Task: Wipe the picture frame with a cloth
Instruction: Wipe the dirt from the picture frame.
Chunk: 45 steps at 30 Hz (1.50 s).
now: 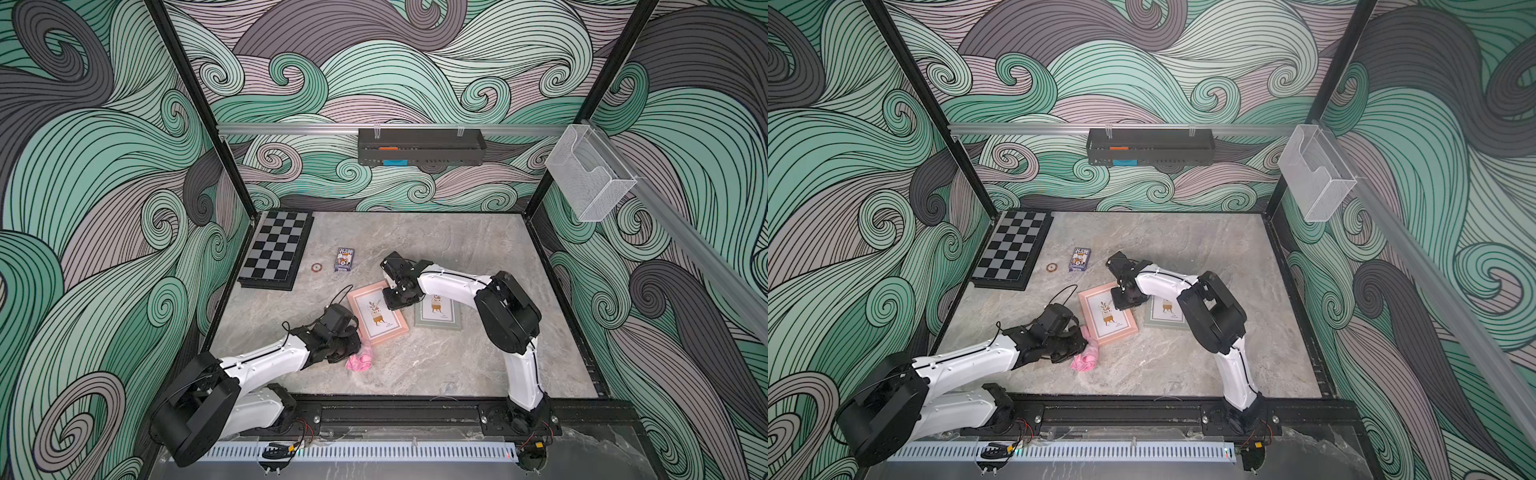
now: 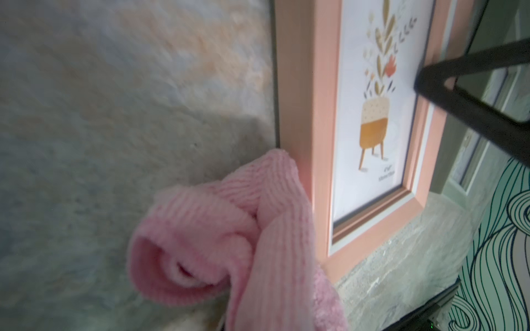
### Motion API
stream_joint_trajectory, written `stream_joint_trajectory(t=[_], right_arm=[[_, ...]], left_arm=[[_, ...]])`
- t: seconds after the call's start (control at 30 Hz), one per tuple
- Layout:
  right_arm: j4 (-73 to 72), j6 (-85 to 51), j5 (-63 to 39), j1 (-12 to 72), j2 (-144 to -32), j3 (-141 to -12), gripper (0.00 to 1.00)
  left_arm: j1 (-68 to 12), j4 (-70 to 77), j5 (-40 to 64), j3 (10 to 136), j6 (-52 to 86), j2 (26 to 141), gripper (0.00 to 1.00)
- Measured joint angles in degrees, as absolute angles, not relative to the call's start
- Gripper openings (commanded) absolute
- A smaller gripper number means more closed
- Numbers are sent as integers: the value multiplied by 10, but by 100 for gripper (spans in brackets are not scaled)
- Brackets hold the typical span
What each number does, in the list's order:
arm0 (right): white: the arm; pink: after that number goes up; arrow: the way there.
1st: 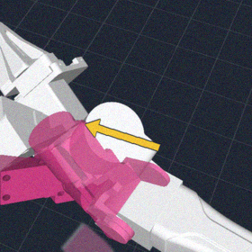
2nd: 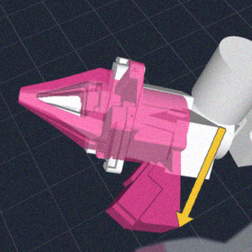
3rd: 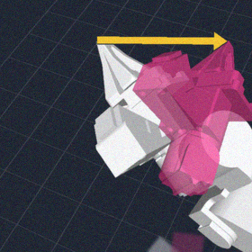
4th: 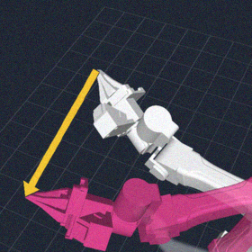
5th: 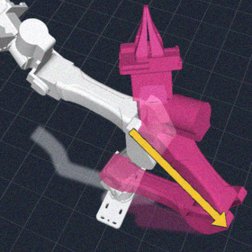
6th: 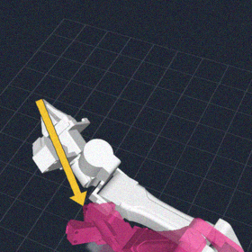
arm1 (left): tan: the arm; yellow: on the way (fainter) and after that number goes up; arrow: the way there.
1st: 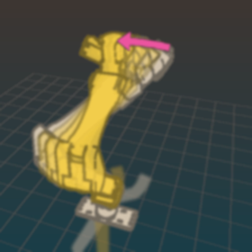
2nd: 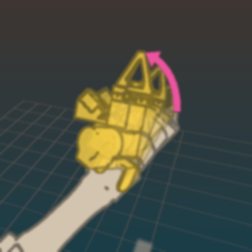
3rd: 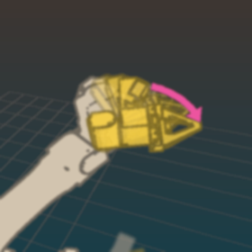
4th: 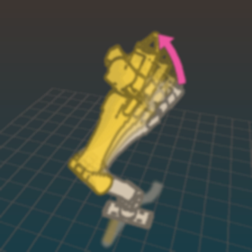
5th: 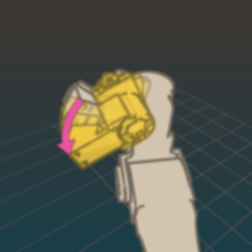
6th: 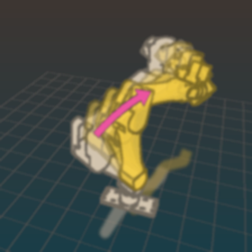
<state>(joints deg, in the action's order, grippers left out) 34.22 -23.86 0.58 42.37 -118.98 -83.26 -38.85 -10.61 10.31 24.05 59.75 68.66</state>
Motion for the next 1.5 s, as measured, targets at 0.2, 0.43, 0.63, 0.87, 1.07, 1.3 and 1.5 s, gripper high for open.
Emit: stream_joint_trajectory(t=[0.2,0.43,0.63,0.87,1.07,1.3,1.5], right_arm=[[342,-233,4,424,-1190,-833,27],[348,-232,-8,418,-1194,-839,27],[345,-231,-28,409,-1195,-839,27],[348,-231,-52,398,-1206,-853,27],[350,-231,-52,398,-1206,-854,27],[337,-231,-55,398,-1199,-842,27],[335,-231,-56,397,-1198,-840,27]], left_arm=[[-434,-234,165,389,542,690,0],[-478,-117,264,449,491,797,0],[-497,-31,274,440,467,884,0],[-523,27,296,466,461,972,0],[-553,2,270,463,460,967,0],[-552,-34,140,413,478,887,0],[-553,8,56,325,510,824,0]])
